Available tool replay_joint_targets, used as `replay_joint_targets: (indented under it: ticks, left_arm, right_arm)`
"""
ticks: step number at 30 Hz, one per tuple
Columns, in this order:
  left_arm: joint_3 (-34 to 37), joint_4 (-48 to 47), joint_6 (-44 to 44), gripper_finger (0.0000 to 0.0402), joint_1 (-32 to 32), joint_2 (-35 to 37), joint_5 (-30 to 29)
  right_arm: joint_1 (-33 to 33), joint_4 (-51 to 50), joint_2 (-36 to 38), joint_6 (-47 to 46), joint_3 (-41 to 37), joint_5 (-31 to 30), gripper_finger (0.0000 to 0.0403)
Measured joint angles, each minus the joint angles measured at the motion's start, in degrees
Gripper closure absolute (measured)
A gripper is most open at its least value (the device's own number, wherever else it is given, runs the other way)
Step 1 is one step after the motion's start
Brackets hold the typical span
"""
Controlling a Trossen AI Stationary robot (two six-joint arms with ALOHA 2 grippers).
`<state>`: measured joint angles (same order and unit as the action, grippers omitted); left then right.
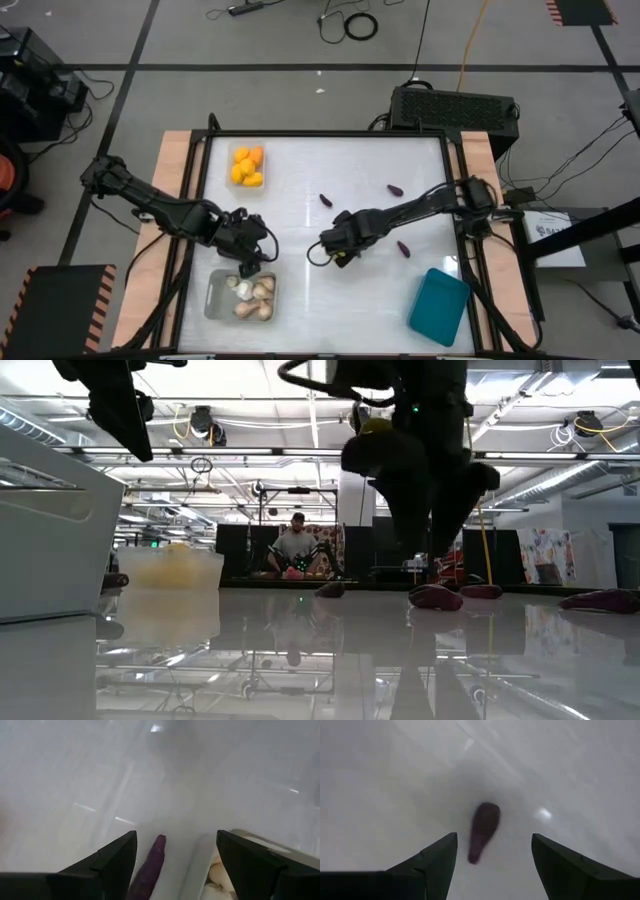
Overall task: Sort produce into baskets
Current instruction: Put the purple eggplant into the blue bin
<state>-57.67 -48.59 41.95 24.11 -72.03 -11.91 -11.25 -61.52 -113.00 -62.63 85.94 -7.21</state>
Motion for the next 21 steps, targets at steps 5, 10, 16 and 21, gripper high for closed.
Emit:
replay_joint_targets:
  ticks: [5, 10, 16, 21]
  left_arm:
    - [0.0, 0.2, 3.5, 0.0123, -0.2, 0.0, -0.6]
    - [0.0, 1.9, 7.2, 0.0123, -0.9, 0.0, -1.6]
    - [0.0, 4.6, 10.1, 0.0123, -0.8, 0.0, -2.0]
    - [0.0, 4.6, 11.8, 0.0123, -0.5, 0.0, -3.6]
  right_arm:
    - [0.3, 6.6, 1.8, 0.0, -7.8, -0.1, 0.0156]
    - [0.1, 18.6, 1.6, 0.3, -13.5, 0.3, 0.0156]
    - [-0.3, 20.8, 1.8, -0.7, -16.2, -0.6, 0.0159]
    - [-1.3, 19.6, 1.9, 1.1, -16.3, -0.9, 0.0182]
